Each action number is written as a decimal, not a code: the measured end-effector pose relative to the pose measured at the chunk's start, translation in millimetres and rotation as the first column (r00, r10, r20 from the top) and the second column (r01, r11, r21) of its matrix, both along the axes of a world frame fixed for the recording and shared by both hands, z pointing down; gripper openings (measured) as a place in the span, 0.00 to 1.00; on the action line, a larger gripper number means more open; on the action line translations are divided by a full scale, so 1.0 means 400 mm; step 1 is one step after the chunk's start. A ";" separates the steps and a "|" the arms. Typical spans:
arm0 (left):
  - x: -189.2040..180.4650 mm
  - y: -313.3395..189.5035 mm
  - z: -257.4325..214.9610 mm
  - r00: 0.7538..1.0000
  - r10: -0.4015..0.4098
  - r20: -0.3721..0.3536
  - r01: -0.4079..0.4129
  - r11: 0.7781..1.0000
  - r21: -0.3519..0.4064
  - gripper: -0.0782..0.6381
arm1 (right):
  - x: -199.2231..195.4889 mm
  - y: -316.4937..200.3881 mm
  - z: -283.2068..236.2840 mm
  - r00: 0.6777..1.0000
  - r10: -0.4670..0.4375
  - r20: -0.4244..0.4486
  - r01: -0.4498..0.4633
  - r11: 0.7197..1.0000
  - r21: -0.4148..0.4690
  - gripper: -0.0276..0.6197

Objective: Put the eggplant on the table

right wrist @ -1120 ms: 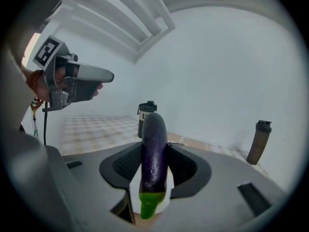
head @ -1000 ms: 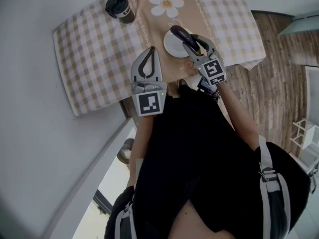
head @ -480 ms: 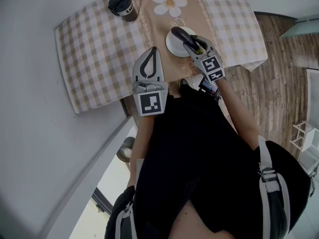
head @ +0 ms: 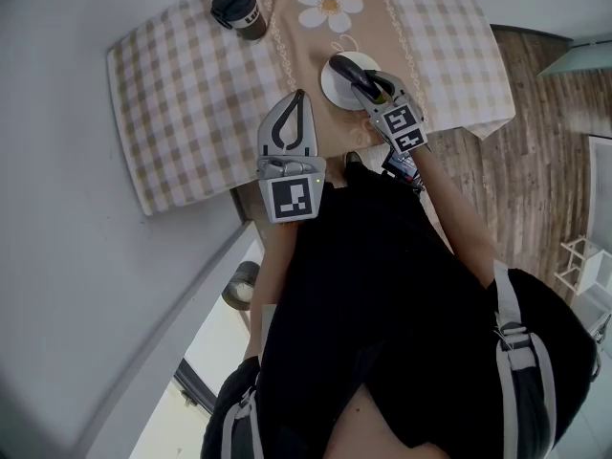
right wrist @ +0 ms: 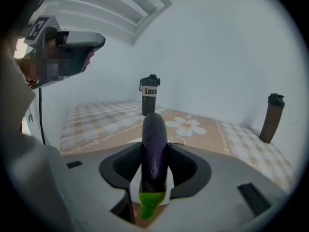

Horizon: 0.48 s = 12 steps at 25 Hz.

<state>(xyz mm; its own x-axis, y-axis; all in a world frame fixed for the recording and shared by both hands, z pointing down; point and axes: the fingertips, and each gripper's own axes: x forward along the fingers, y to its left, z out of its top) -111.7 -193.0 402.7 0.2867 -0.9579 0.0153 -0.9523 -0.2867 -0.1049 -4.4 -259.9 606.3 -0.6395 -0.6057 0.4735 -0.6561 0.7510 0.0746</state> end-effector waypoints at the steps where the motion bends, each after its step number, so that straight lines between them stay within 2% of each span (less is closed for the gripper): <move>1: -0.002 -0.001 0.001 1.000 -0.002 -0.002 0.002 1.000 -0.003 0.11 | 0.000 -0.001 0.007 1.000 0.001 -0.004 -0.001 1.000 -0.007 0.31; 12: -0.034 -0.006 -0.020 0.999 -0.016 -0.033 0.016 1.000 -0.006 0.11 | -0.006 -0.009 0.027 0.997 -0.005 -0.081 0.002 0.999 -0.044 0.31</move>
<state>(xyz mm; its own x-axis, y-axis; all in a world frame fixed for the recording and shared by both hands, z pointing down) -125.4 -195.6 394.7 0.2720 -0.9622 0.0120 -0.9596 -0.2722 -0.0715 -6.8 -263.6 617.2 -0.5999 -0.5813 0.5498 -0.6467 0.7569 0.0946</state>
